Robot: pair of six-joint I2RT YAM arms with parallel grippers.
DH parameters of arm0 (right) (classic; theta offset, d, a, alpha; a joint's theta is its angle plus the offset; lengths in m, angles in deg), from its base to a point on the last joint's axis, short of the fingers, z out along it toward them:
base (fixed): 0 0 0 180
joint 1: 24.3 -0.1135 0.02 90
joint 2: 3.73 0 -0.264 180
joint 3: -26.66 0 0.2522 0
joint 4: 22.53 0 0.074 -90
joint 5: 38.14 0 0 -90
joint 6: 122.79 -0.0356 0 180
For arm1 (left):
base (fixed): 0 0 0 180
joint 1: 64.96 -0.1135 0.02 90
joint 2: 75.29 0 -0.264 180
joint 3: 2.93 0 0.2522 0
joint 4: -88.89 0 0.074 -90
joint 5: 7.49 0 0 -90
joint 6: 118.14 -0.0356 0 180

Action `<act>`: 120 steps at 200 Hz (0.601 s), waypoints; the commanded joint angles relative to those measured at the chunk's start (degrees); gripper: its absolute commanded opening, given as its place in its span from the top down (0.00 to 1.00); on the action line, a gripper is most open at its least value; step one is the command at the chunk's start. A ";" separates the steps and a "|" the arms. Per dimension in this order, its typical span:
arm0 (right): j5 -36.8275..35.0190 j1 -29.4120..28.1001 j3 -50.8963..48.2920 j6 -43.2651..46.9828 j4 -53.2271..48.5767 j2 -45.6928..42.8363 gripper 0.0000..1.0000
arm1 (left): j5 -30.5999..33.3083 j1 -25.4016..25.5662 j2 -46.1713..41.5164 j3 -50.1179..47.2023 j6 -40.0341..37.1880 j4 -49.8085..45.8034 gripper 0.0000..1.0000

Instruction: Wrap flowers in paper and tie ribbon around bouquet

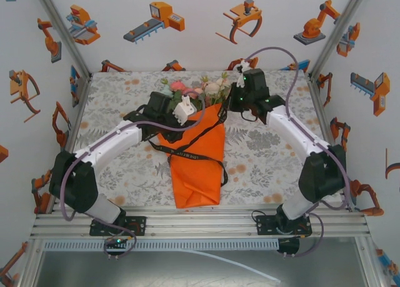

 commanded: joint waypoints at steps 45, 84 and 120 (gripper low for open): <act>-2.17 1.07 -8.36 -2.88 5.05 -13.90 1.00 | -8.67 -3.04 6.04 2.92 -1.54 0.79 0.61; -1.05 1.16 -12.68 -4.32 6.38 -17.42 1.00 | -11.00 -2.41 11.62 4.64 -4.13 -6.06 0.59; -0.24 1.14 -13.26 -4.85 6.99 -17.16 1.00 | -16.51 -0.98 14.36 6.59 -5.10 -10.64 0.51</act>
